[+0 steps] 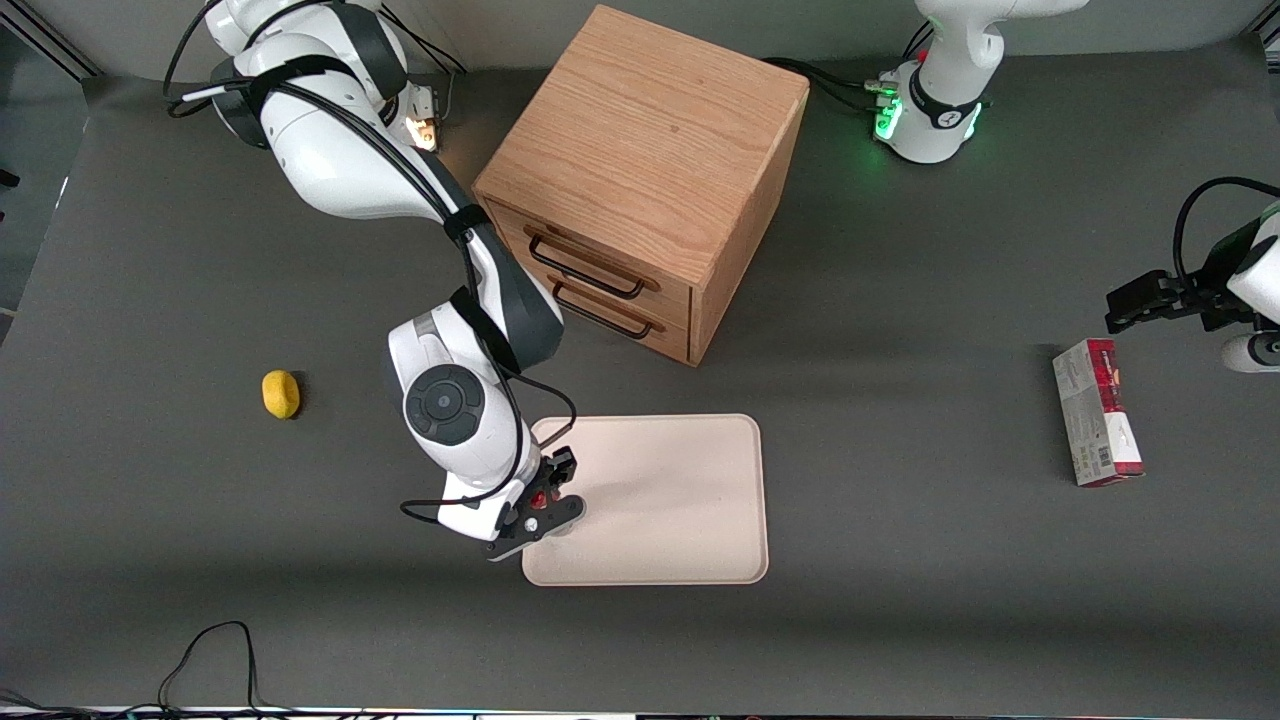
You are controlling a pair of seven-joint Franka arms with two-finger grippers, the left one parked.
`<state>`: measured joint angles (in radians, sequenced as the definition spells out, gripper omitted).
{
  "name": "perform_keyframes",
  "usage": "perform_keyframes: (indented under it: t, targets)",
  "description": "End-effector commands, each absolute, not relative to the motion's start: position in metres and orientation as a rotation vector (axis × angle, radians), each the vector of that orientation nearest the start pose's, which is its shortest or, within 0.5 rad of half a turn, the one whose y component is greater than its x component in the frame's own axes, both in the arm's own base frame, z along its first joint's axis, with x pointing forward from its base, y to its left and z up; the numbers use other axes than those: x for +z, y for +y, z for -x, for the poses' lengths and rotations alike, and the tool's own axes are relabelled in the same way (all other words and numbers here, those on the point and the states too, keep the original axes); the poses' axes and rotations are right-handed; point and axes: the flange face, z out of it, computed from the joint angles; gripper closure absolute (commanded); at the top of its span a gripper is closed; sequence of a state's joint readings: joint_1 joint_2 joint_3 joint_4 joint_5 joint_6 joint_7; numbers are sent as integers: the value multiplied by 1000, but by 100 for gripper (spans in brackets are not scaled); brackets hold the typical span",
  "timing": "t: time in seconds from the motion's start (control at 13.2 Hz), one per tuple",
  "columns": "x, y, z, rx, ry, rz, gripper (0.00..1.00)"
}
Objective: Place coke bottle on tray
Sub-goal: 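Set the bottle upright on the tray and open the right gripper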
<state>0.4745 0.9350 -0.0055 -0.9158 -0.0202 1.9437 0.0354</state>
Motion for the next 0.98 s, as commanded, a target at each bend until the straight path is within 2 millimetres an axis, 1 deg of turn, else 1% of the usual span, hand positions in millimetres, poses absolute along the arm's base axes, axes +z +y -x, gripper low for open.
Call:
perform_keyframes:
  t: [0.0, 0.23, 0.3, 0.38, 0.53, 0.68, 0.83, 0.91]
  targets:
    - [335, 361, -710, -188, -674, 3065, 0]
    - [345, 362, -709, -202, -676, 3061, 0]
    - [351, 362, -709, -207, -675, 3061, 0]
    - [369, 362, -707, -224, -675, 3055, 0]
    - [416, 359, -693, -188, -674, 3058, 0]
    - [467, 347, -677, -138, -668, 3073, 0]
    - [518, 330, -657, -88, -654, 3090, 0]
    - [538, 323, -646, -52, -651, 3100, 0]
